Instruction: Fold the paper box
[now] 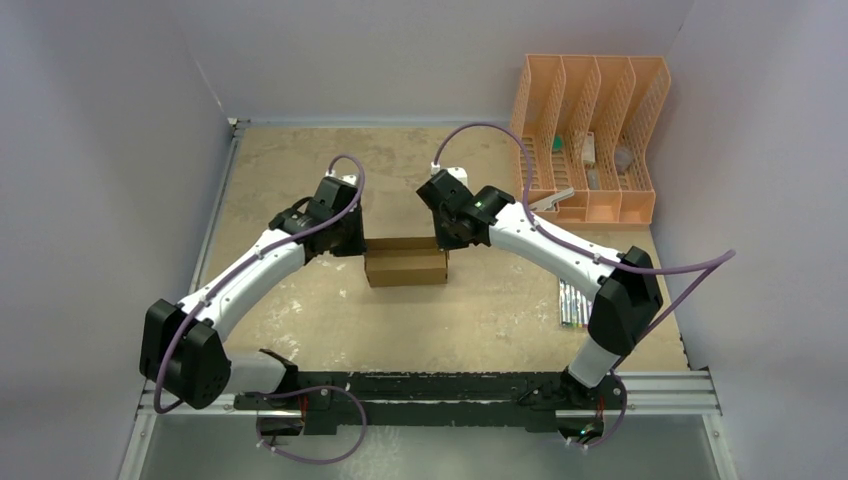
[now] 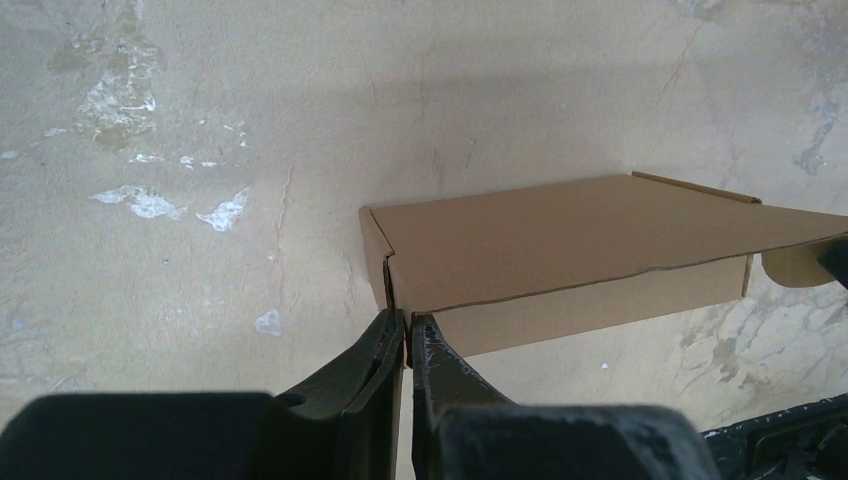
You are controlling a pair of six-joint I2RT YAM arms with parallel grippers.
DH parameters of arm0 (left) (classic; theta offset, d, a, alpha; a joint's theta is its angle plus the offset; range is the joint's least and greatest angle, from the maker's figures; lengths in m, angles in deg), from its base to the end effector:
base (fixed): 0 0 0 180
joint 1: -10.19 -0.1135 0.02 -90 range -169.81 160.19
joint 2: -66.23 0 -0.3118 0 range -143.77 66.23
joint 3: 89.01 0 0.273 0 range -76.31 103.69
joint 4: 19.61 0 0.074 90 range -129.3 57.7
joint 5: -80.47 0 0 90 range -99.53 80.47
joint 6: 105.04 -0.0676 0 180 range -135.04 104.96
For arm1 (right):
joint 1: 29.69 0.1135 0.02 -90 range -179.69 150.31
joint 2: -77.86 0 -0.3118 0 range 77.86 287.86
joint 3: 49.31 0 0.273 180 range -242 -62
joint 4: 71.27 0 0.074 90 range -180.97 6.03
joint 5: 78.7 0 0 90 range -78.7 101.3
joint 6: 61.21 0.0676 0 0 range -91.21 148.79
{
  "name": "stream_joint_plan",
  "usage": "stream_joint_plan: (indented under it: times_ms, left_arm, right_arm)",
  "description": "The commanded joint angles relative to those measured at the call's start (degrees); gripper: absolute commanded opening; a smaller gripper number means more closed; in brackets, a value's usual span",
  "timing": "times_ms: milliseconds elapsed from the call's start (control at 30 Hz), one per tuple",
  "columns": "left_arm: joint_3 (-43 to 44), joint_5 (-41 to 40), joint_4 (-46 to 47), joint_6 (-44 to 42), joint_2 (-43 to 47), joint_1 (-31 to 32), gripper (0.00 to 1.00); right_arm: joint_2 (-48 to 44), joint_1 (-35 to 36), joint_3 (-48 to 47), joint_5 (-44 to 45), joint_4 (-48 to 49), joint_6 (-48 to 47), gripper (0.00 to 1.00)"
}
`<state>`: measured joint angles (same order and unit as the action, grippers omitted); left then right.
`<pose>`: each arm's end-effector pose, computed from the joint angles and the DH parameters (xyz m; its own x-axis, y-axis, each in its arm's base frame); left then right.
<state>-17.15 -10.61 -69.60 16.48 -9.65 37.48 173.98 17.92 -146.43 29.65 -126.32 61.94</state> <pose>0.2667 -0.1362 0.2822 -0.8475 -0.1509 -0.5089 0.0065 0.9557 -0.2942 0.2903 0.2865 0.3164 -0.7721 -0.0760 -0.6309 -0.1842 0.9770 0.1077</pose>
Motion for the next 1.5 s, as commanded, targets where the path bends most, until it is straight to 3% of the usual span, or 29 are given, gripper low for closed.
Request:
stream_joint_plan:
  times_ms: [0, 400, 1167, 1467]
  left_arm:
    - [1.1, 1.3, 1.3, 1.7, 2.7, 0.8, 0.07]
    - [-0.7, 1.5, 2.1, 3.1, 4.4, 1.3, 0.06]
    - [-2.2, -1.3, 1.9, 1.6, 4.0, 1.4, 0.06]
    - [-2.9, -1.4, 2.4, 1.9, 4.1, 1.4, 0.06]
  right_arm:
    - [-0.2, 0.5, -2.7, 1.8, -0.9, 5.7, 0.0]
    - [-0.3, 0.5, 1.2, 7.9, 1.2, 10.1, 0.0]
    - [-2.7, 3.3, 5.6, 9.7, 6.8, -1.3, 0.0]
    - [-2.5, 3.6, 7.3, 9.3, 7.1, 0.6, 0.0]
